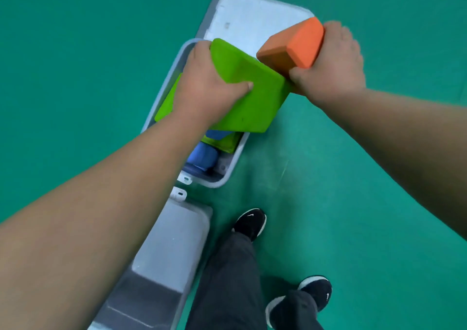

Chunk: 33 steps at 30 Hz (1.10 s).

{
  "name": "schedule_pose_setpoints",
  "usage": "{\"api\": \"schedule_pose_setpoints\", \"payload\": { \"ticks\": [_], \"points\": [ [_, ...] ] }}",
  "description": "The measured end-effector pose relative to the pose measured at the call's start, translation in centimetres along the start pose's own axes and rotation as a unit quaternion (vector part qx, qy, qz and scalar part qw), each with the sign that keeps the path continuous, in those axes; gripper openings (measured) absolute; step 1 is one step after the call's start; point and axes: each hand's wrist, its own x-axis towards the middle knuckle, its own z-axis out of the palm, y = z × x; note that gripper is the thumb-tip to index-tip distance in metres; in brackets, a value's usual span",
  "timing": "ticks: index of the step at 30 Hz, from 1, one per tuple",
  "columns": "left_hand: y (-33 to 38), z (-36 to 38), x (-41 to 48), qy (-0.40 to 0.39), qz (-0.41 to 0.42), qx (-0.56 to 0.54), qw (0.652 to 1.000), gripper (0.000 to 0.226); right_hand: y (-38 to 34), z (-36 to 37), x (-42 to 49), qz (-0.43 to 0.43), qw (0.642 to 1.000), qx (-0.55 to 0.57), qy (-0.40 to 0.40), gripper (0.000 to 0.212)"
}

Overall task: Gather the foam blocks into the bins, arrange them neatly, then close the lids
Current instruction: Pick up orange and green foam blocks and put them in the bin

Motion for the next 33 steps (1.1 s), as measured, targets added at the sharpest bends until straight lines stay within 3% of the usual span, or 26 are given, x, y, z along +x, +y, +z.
{"api": "schedule_pose_setpoints", "payload": {
  "ticks": [7, 11, 17, 22, 24, 26, 28, 29, 31, 33],
  "points": [
    [-4.3, -5.4, -1.6, 0.017, -0.119, -0.084, 0.989, 0.078, -6.6, 1.1, -0.3, -0.083, 0.995, -0.062, -0.008, 0.075],
    [-6.8, -6.9, -2.3, 0.01, -0.151, -0.082, 0.985, 0.076, -8.8, 2.8, -0.7, -0.052, 0.996, -0.059, -0.034, 0.071],
    [-9.0, -8.2, -2.7, 0.084, -0.12, 0.04, 0.988, 0.088, -9.2, 5.3, -2.1, -0.083, 0.989, -0.086, -0.089, 0.069],
    [-11.0, -8.8, -2.9, 0.183, -0.024, 0.227, 0.956, 0.088, -10.6, 6.3, -2.9, -0.125, 0.984, -0.122, -0.046, 0.067],
    [-12.6, -7.7, -3.6, 0.134, 0.018, 0.278, 0.951, 0.082, -11.9, 6.4, -2.4, -0.131, 0.986, -0.108, -0.009, 0.067],
    [-14.9, -5.6, -4.8, -0.021, 0.008, 0.26, 0.965, 0.076, -13.1, 6.8, -2.0, -0.155, 0.983, -0.097, 0.022, 0.069],
    [-17.4, -3.5, -6.5, -0.194, -0.034, 0.263, 0.945, 0.083, -13.7, 7.6, -1.7, -0.183, 0.978, -0.091, 0.044, 0.073],
    [-18.5, -2.5, -7.2, -0.226, -0.032, 0.279, 0.933, 0.09, -13.8, 8.3, -1.7, -0.19, 0.976, -0.096, 0.049, 0.076],
    [-19.6, -1.5, -7.4, -0.192, -0.011, 0.269, 0.944, 0.089, -13.7, 10.2, -2.3, -0.202, 0.971, -0.126, 0.038, 0.077],
    [-19.6, -1.1, -6.6, -0.156, 0.007, 0.244, 0.957, 0.082, -12.8, 12.5, -3.2, -0.229, 0.953, -0.19, -0.055, 0.075]
  ]
}}
